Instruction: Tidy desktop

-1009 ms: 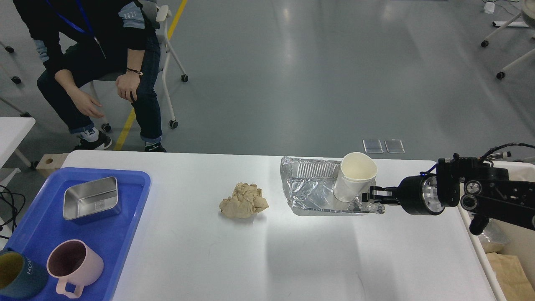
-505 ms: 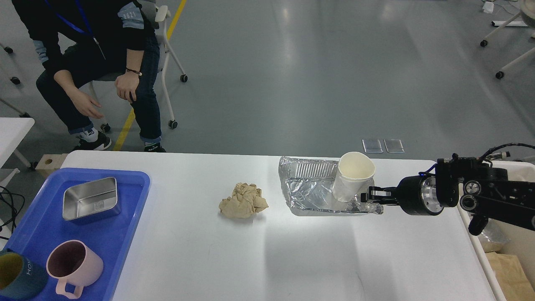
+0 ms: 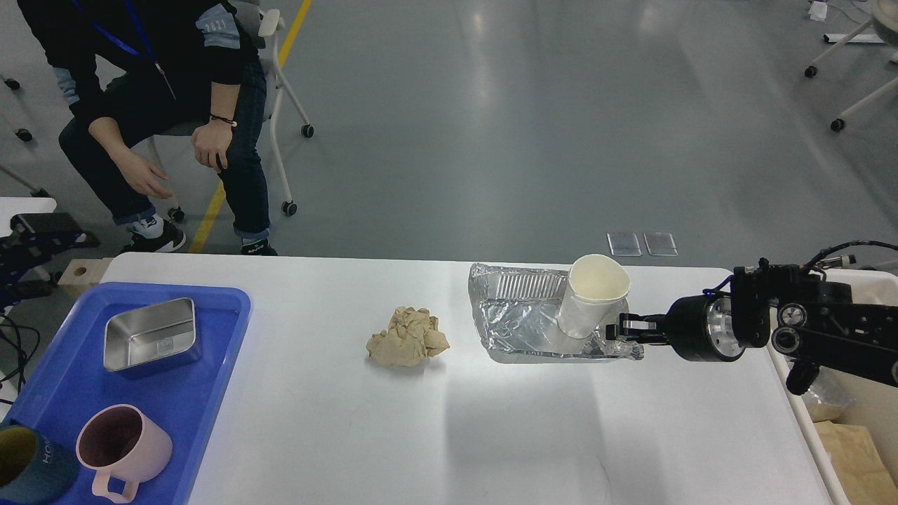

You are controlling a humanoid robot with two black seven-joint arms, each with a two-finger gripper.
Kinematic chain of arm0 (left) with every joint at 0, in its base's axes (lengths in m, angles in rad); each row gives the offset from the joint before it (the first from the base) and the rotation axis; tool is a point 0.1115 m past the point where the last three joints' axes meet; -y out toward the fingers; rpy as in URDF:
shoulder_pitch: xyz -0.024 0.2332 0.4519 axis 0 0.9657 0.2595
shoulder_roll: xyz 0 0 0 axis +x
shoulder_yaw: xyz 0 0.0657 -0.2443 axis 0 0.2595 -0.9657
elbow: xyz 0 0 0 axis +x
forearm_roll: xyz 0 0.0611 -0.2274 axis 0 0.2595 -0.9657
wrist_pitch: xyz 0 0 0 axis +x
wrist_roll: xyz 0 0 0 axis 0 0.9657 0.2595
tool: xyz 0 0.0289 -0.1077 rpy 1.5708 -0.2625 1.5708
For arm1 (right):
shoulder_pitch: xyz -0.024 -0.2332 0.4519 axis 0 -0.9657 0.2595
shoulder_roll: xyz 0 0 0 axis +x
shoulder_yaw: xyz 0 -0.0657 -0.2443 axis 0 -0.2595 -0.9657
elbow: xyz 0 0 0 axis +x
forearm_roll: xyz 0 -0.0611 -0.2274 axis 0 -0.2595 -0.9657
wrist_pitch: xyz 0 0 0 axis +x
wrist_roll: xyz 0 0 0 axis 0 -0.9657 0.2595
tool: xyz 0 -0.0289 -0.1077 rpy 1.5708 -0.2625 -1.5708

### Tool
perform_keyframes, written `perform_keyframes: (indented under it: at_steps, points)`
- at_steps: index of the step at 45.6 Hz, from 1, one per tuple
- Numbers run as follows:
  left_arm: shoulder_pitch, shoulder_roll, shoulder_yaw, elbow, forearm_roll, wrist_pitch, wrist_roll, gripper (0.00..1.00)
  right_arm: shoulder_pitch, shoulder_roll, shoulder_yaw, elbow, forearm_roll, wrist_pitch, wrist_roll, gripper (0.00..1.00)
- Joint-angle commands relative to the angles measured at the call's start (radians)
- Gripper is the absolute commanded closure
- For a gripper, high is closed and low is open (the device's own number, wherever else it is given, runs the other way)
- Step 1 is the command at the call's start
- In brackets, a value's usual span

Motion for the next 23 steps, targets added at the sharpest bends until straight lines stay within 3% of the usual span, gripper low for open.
perform_keyframes:
  at_steps: [1,14,23]
  points:
    - [-0.045,-0.065,0.004,0.003,0.006,0.028,0.002,0.02,-0.002,-0.012,0.0,0.001,0.0,0.0,0.0,1.0]
    - [-0.12,-0.237,0.017,0.095,0.005,0.074,0.002,0.02,-0.003,-0.007,0.0,0.001,0.0,0.0,-0.001,1.0]
    - [-0.12,-0.271,0.017,0.094,0.054,0.118,0.0,0.02,-0.003,-0.007,-0.002,0.001,0.0,0.0,-0.001,1.0]
